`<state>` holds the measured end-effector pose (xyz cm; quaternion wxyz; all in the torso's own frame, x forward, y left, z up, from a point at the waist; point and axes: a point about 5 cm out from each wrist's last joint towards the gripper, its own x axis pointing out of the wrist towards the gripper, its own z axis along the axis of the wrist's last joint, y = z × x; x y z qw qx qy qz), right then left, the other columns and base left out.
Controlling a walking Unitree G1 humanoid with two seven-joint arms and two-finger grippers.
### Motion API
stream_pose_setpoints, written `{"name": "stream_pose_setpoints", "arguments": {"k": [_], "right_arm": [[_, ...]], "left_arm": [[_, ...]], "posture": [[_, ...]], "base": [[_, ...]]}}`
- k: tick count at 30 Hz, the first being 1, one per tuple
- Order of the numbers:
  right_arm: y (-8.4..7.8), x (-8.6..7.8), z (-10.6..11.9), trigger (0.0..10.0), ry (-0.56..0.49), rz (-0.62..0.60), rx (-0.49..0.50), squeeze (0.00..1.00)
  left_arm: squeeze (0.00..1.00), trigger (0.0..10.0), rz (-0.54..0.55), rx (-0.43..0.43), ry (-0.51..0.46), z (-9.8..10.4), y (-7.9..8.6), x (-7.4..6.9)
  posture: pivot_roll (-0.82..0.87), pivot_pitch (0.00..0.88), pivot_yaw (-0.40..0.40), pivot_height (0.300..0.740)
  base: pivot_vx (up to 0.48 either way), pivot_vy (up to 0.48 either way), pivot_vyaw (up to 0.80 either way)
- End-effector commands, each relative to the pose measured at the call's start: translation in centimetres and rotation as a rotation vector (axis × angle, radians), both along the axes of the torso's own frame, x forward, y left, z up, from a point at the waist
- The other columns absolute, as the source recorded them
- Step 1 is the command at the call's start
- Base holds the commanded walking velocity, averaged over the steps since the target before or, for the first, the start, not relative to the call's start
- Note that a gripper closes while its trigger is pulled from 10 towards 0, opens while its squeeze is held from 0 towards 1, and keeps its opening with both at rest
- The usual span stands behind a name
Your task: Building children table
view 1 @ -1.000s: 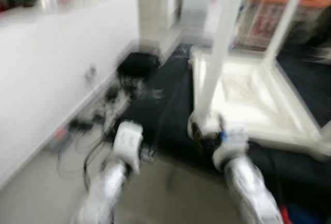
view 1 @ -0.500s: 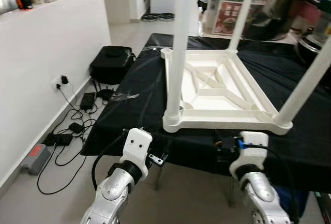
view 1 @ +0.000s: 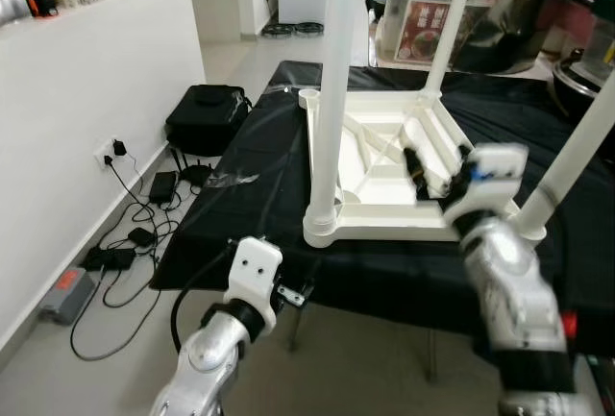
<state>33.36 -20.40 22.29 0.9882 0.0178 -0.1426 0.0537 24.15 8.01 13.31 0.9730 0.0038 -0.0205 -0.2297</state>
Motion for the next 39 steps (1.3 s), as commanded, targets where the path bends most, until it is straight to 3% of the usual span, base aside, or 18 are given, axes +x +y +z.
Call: {"name": "stream_pose_setpoints", "arguments": {"k": [1,7,9,10,11,14,15,16,17,19,23,27,29,39], "right_arm": [[-0.3,0.6,0.0,10.0,0.018,0.03,-0.01,1.0],[-0.9,1.7,1.5,10.0,0.029,0.109,-0.026,1.0],[-1.1,2.7,2.3,10.0,0.07,0.221,0.084,1.0],[-1.0,3.0,2.7,10.0,0.084,0.32,0.113,0.0],[-1.0,3.0,2.7,10.0,0.084,0.32,0.113,0.0],[-0.7,2.8,3.2,10.0,0.118,0.585,0.113,0.0],[-0.7,2.8,3.2,10.0,0.118,0.585,0.113,0.0],[-0.6,2.2,2.8,10.0,0.142,0.681,0.042,0.0],[-0.6,2.2,2.8,10.0,0.142,0.681,0.042,0.0],[-0.9,1.4,1.7,10.0,0.221,0.81,-0.086,0.0],[-1.1,1.4,1.4,10.0,0.249,0.867,-0.141,0.0],[-0.2,1.6,2.3,10.0,0.222,0.925,-0.142,0.0],[1.3,2.4,3.0,10.0,0.204,0.954,-0.151,0.0],[2.7,2.9,3.8,10.0,0.194,1.055,-0.154,0.0]], "left_arm": [[0.0,10.0,-0.009,0.002,0.007,0.0,-0.1,-0.2],[0.0,10.0,-0.014,-0.001,0.009,0.2,-0.2,-0.5],[0.0,10.0,-0.024,-0.014,0.013,0.5,-0.2,-0.8],[0.0,10.0,-0.029,-0.019,0.016,0.5,-0.3,-1.0],[0.0,10.0,-0.029,-0.019,0.016,0.5,-0.3,-1.0],[0.0,10.0,-0.033,-0.023,0.021,0.7,-0.2,-1.4],[0.0,10.0,-0.033,-0.023,0.021,0.7,-0.2,-1.4],[0.0,10.0,-0.03,-0.024,0.023,0.7,-0.2,-1.5],[0.0,10.0,-0.03,-0.024,0.023,0.7,-0.2,-1.5],[0.0,10.0,-0.03,-0.027,0.026,0.7,-0.2,-1.9],[0.0,10.0,-0.032,-0.028,0.028,0.7,-0.1,-2.1],[0.0,10.0,-0.037,-0.026,0.031,0.8,-0.2,-2.4],[0.0,10.0,-0.043,-0.02,0.029,0.9,-0.3,-2.8],[0.0,10.0,-0.053,-0.014,0.019,1.4,-0.6,-3.1]], "posture": [[0.13,0.073,-0.047,0.74],[0.13,0.094,-0.05,0.74],[0.14,0.122,-0.049,0.74],[0.14,0.14,-0.05,0.74],[0.14,0.14,-0.05,0.74],[0.15,0.159,-0.055,0.74],[0.15,0.159,-0.055,0.74],[0.15,0.168,-0.051,0.74],[0.15,0.168,-0.051,0.74],[0.16,0.17,-0.058,0.74],[0.16,0.166,-0.057,0.74],[0.17,0.161,-0.057,0.74],[0.17,0.163,-0.062,0.74],[0.17,0.195,-0.072,0.74]], "base": [[0.0,0.0,0.0],[0.0,0.0,0.0],[0.0,0.0,0.0],[0.0,0.0,0.0],[0.0,0.0,0.0],[0.0,0.0,0.0],[0.0,0.0,0.0],[0.0,0.0,0.0],[0.0,0.0,0.0],[0.0,0.0,0.0],[0.0,0.0,0.0],[0.0,0.0,0.0],[0.0,0.0,0.0],[0.0,0.0,0.0]]}}
